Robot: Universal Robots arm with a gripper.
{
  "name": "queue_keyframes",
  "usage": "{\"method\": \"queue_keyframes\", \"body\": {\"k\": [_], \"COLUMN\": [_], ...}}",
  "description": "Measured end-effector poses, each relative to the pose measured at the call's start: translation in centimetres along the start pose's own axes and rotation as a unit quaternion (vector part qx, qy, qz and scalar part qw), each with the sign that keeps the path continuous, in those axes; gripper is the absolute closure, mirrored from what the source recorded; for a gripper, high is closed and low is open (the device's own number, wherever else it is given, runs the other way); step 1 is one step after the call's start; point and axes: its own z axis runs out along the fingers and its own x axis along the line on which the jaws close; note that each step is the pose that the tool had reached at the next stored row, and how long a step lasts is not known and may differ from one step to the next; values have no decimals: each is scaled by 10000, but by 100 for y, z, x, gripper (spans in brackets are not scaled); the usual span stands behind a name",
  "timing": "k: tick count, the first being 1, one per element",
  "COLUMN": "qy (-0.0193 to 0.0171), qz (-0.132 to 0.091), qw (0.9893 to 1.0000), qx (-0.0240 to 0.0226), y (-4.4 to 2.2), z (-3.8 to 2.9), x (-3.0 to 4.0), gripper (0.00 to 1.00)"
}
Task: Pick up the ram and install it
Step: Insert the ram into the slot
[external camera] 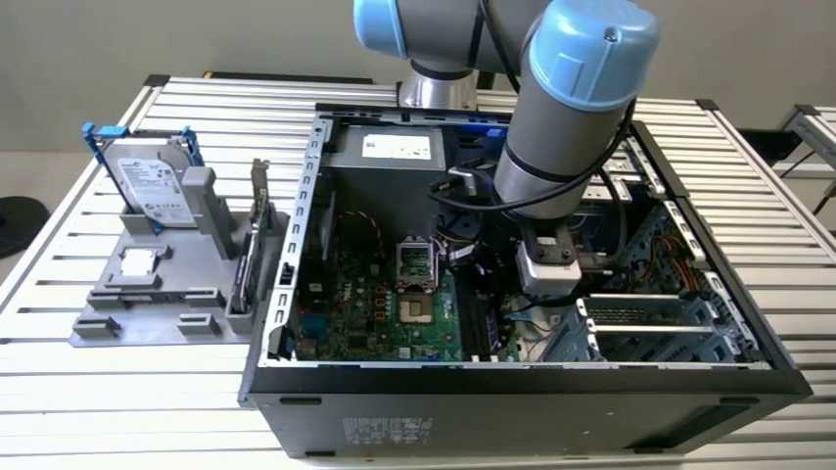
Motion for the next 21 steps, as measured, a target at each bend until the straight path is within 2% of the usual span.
{"method": "queue_keyframes", "body": {"k": [7, 8, 16, 21], "qy": [2, 2, 1, 0], "qz": [0, 0, 0, 0], "qw": [10000, 10000, 10000, 10000], "qx": [4, 7, 4, 10], "y": [-1, -2, 0, 6], "z": [2, 4, -4, -140], "x": [1, 1, 0, -3], "gripper": [100, 0, 0, 0]}}
